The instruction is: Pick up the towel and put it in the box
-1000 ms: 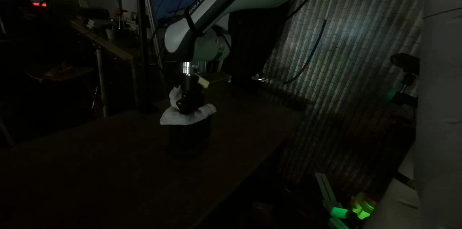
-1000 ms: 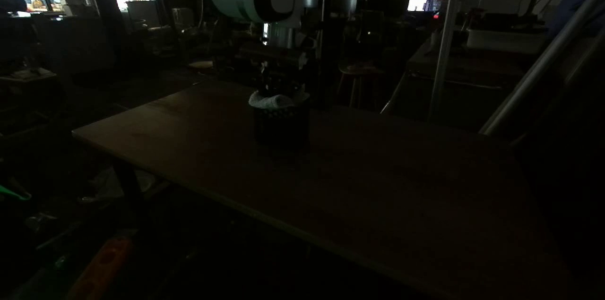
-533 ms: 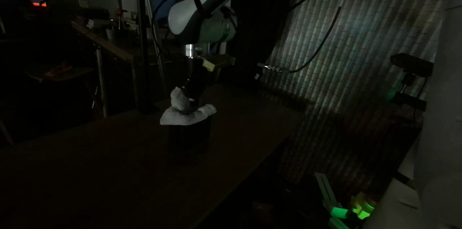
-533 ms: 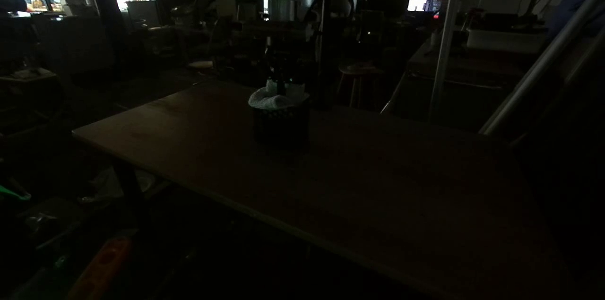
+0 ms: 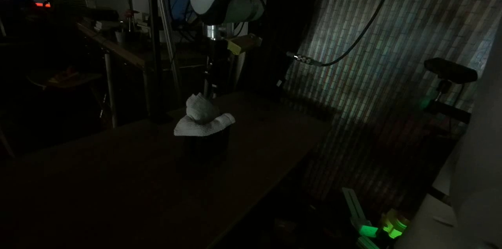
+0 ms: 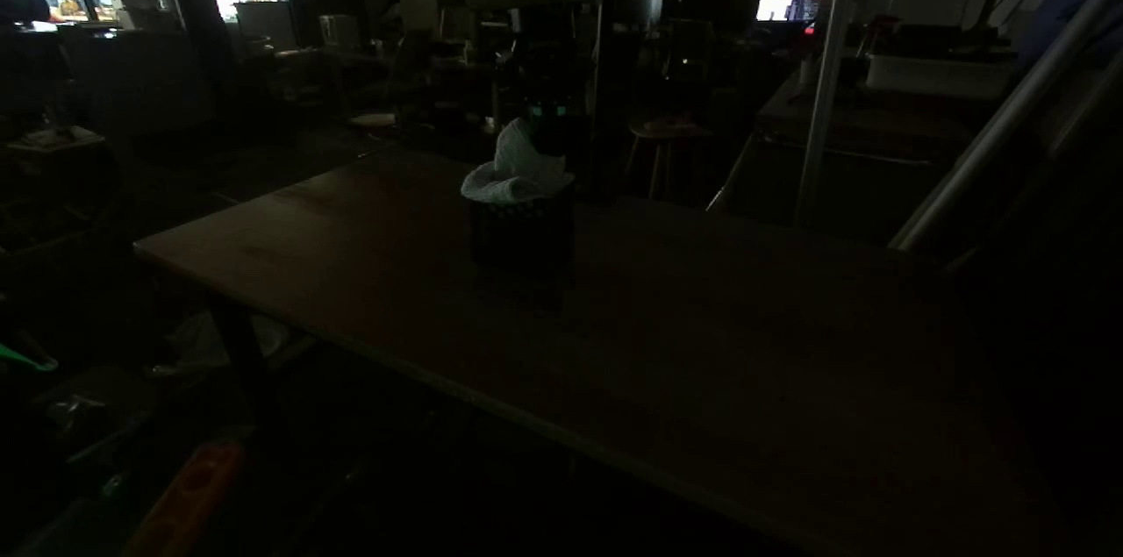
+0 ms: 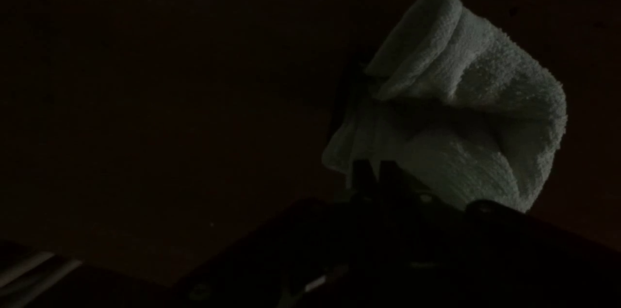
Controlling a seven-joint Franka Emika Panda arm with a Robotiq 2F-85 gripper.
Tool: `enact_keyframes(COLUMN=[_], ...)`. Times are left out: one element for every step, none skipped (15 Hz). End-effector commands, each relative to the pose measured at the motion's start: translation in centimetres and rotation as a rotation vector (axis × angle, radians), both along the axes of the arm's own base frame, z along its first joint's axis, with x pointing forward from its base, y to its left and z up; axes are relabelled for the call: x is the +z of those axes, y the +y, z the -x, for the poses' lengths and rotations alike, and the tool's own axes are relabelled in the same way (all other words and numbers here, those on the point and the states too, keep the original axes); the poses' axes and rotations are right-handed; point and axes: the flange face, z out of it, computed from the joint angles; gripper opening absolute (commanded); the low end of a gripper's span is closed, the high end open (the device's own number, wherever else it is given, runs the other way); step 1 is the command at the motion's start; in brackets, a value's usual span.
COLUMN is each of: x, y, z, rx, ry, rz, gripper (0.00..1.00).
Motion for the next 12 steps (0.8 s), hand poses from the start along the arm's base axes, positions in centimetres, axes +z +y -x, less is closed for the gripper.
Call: enact_keyframes(x=[3.1, 3.3, 3.5, 3.6, 3.6, 3.5, 3.3, 3.1, 2.8, 2.5, 2.2, 1.9], y=[-0.6, -0.6, -0.4, -0.3, 0.1, 0.5, 1.2, 1.7, 2.3, 2.9, 3.5, 4.0], z=[-1.2, -1.6, -2.0, -2.2, -2.4, -2.5, -2.7, -2.8, -2.9, -3.0, -3.2, -3.4], rx=[0.000, -0.001, -0.002, -0.003, -0.003, 0.000, 0.004, 0.007, 0.011, 0.014, 0.017, 0.021], ry=[-0.049, -0.058, -0.064, -0.071, -0.073, -0.074, -0.072, -0.070, -0.068, -0.067, -0.065, -0.063], rz=[0.037, 0.038, 0.030, 0.026, 0.022, 0.017, 0.013, 0.011, 0.007, 0.006, 0.001, -0.002], gripper=[0.11, 0.11, 0.11, 0.12, 0.12, 0.11, 0.11, 0.11, 0.11, 0.12, 0.11, 0.12])
